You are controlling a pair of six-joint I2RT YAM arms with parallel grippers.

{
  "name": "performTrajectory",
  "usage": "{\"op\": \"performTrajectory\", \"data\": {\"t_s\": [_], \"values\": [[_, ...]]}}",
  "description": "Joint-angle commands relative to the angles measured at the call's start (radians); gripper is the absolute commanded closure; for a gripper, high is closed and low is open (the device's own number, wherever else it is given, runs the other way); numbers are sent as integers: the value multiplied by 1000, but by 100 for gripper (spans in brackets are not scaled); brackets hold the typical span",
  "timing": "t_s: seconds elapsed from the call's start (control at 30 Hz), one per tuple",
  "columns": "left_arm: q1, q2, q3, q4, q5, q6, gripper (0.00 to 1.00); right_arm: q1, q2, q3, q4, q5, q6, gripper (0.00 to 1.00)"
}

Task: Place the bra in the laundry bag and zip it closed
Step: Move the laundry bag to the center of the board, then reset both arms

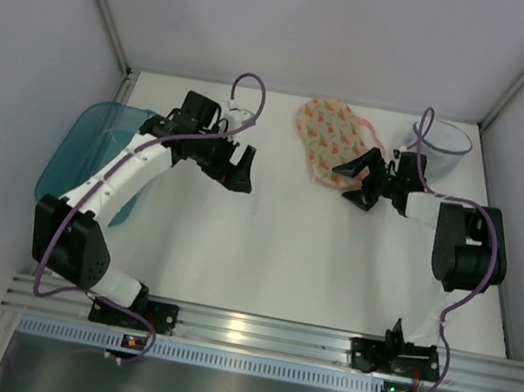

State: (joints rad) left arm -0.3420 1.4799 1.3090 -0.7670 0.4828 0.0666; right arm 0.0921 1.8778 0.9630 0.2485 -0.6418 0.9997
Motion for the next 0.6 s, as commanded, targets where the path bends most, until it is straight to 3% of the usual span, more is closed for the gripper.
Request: {"op": "performTrajectory", "data": {"t_s": [0.0, 0.17, 0.4, 0.57], "values": [[11, -76, 1, -29, 40, -25, 1, -26, -170, 17, -185, -9, -187, 0], [27, -112, -11, -78, 25, 7, 1, -71, -334, 55, -577, 13, -470, 1], [29, -194, -74, -80, -36, 30, 1, -83, -543, 158, -1014, 53, -1081, 1], [29, -291, -138, -78, -119, 55, 1, -81, -702, 126, -1213, 109, -1364, 0]]}}
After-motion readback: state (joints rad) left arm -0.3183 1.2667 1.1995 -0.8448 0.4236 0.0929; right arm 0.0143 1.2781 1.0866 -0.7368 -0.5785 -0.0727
